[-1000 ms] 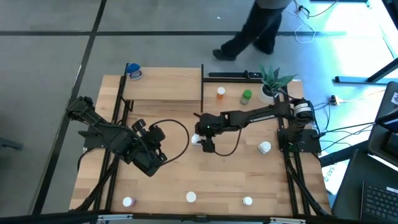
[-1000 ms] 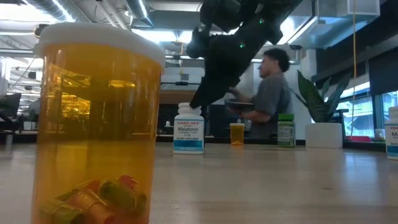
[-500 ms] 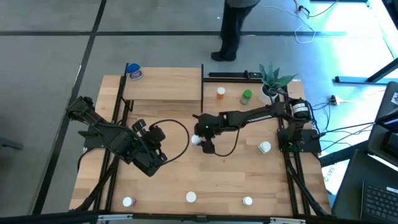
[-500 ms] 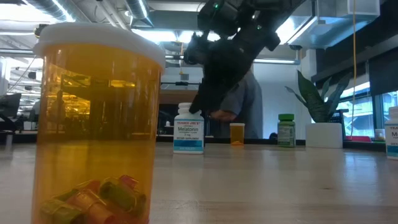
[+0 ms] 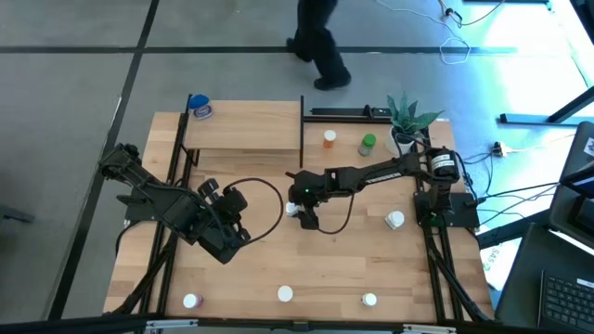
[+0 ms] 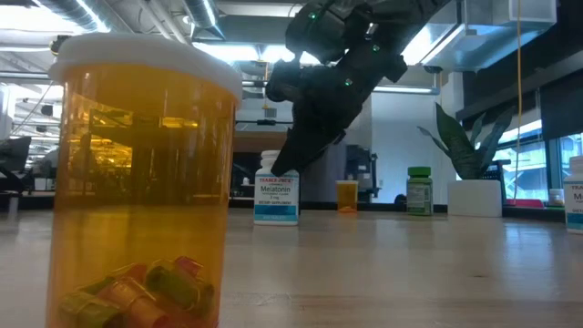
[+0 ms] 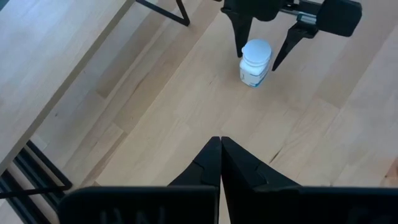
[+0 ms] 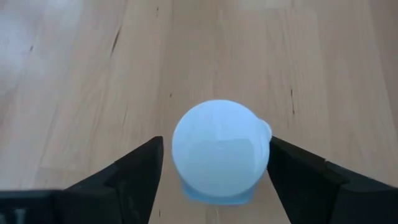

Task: Pick and place medicine bottles onto shelf by color
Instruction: Put the left white pill bottle on the shelf

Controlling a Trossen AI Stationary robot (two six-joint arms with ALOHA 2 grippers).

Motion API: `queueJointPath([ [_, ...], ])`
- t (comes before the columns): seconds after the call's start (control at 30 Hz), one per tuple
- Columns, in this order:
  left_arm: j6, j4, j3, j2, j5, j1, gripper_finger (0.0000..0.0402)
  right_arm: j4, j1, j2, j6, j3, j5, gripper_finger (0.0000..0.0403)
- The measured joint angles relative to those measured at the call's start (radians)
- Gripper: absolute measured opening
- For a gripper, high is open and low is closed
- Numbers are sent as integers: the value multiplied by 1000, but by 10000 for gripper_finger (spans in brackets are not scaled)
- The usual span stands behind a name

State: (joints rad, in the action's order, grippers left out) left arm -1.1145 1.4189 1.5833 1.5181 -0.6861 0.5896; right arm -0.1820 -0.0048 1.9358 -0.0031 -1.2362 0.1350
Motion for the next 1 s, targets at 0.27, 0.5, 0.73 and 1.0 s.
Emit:
queueJointPath([
  [0.27,0,0,0,0,0,0,0,-2,0,0,-1,0,-2,197],
  [0.5,0,0,0,0,0,0,0,-20,0,0,23,-11,-1,173],
  [0.73,0,0,0,0,0,0,0,-134,2,1,20,-112,0,177],
  [1.0,200,1,0,0,0,0,0,-292,16,1,-31,-258,-2,176],
])
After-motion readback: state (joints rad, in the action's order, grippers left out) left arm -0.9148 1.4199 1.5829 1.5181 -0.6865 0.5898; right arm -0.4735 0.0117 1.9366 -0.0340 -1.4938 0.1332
